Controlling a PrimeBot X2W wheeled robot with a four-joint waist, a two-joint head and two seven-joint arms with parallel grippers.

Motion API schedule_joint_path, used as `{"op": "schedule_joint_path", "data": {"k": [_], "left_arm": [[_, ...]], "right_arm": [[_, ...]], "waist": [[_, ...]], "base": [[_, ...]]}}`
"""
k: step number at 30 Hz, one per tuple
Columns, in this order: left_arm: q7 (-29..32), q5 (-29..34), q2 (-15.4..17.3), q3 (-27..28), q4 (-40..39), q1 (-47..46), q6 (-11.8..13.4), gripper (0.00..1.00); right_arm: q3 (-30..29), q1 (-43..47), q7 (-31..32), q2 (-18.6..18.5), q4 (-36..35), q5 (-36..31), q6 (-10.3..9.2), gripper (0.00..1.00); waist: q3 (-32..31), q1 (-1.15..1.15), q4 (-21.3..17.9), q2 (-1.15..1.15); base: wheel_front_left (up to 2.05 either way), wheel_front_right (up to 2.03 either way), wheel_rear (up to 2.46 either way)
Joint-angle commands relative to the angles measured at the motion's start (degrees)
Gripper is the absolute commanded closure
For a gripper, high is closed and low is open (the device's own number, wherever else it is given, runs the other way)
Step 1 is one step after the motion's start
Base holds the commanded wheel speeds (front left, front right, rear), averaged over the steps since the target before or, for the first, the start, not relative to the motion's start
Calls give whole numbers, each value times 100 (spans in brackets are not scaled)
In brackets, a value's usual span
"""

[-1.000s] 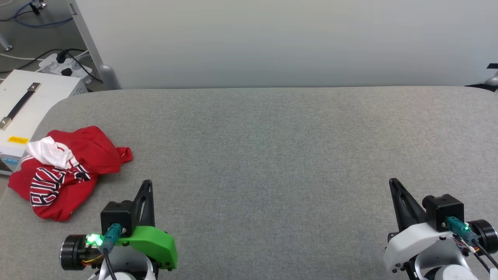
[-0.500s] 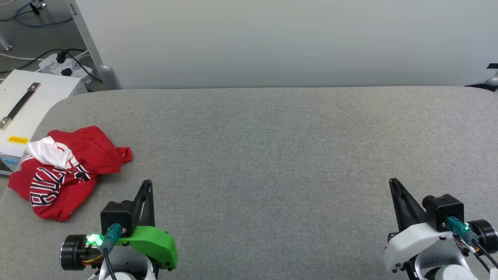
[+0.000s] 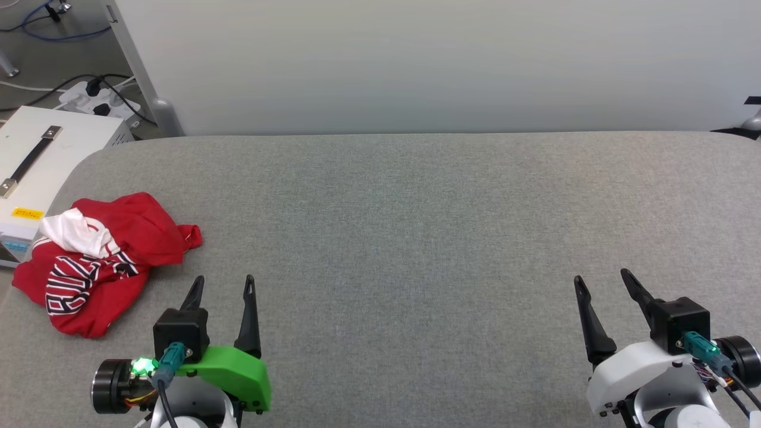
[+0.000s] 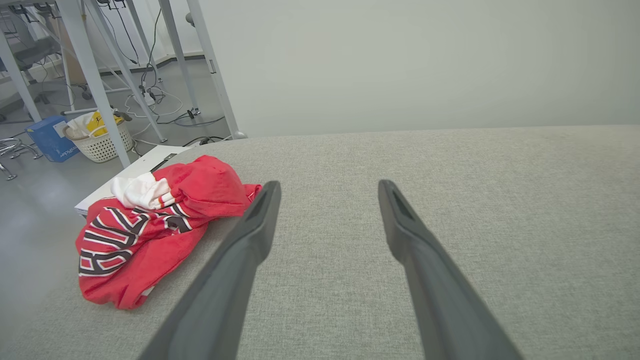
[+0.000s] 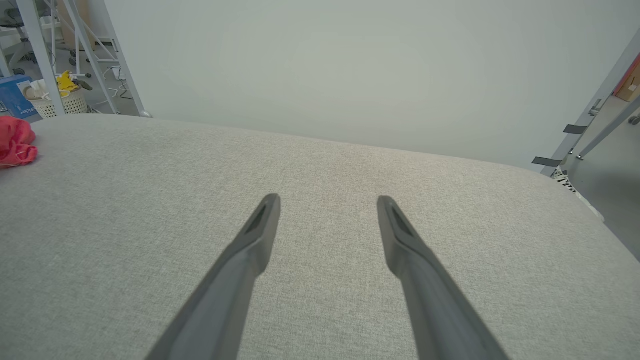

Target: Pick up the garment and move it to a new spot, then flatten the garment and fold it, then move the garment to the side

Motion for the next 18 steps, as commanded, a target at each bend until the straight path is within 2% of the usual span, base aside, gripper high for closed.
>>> {"op": "schedule_joint_path", "data": {"k": [1, 18], "left_arm": [[-68, -29, -3, -6, -22, -6, 52, 0], [-270, -102, -7, -40, -94, -12, 139, 0]], "right_arm": [[-13, -4, -63, -1, -20, 29, 0, 0], [-39, 20, -263, -2, -201, 208, -1, 0]], "waist": [[2, 0, 1, 0], [6, 0, 9, 0]], "base": [[0, 0, 0], [0, 0, 0]]}}
